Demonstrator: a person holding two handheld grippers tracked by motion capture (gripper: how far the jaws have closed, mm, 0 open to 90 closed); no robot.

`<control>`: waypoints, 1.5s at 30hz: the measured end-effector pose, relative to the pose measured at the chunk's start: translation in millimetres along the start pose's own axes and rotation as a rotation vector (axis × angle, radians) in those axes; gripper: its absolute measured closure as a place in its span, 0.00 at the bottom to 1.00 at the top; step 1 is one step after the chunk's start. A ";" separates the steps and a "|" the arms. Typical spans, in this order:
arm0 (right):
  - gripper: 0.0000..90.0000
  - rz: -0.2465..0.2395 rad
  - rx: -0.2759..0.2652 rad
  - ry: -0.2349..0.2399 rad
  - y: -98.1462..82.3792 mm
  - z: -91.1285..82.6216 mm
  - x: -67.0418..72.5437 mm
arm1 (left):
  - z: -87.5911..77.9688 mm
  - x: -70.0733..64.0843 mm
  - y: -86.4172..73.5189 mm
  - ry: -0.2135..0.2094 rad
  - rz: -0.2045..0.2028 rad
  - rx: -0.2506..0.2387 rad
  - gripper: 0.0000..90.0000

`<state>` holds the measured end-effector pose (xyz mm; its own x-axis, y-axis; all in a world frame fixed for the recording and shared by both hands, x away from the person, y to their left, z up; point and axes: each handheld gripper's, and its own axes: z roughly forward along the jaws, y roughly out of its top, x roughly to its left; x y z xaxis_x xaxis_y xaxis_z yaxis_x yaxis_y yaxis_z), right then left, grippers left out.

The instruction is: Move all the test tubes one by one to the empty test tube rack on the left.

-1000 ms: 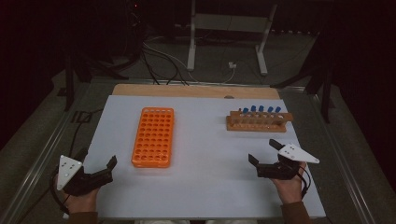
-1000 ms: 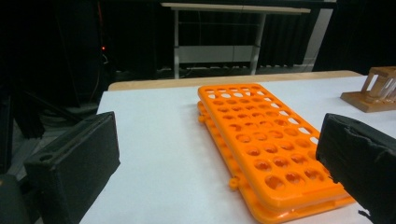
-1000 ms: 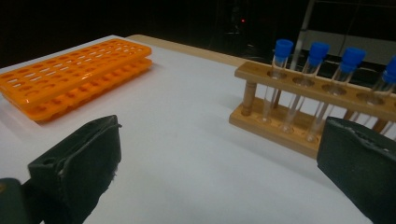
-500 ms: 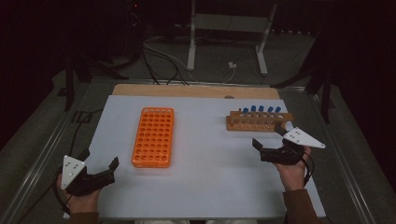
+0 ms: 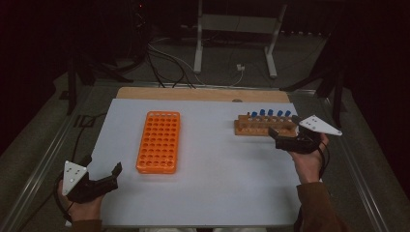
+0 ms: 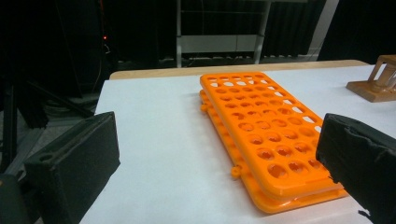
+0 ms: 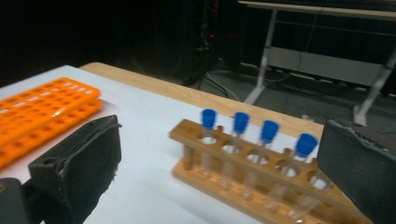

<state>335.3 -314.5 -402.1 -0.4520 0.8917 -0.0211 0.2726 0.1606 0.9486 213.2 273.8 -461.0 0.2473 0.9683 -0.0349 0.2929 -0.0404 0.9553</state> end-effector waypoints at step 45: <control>0.84 0.158 0.172 -0.169 -46.6 72.3 -77.4 | 2.5 3.1 -3.4 -0.003 -0.026 0.004 0.01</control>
<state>419.0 -360.4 -467.5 -0.2481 0.9671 0.0565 0.4747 0.0705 0.8773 215.2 276.4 -465.1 0.2421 0.9684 -0.0606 0.3031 -0.0161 0.9528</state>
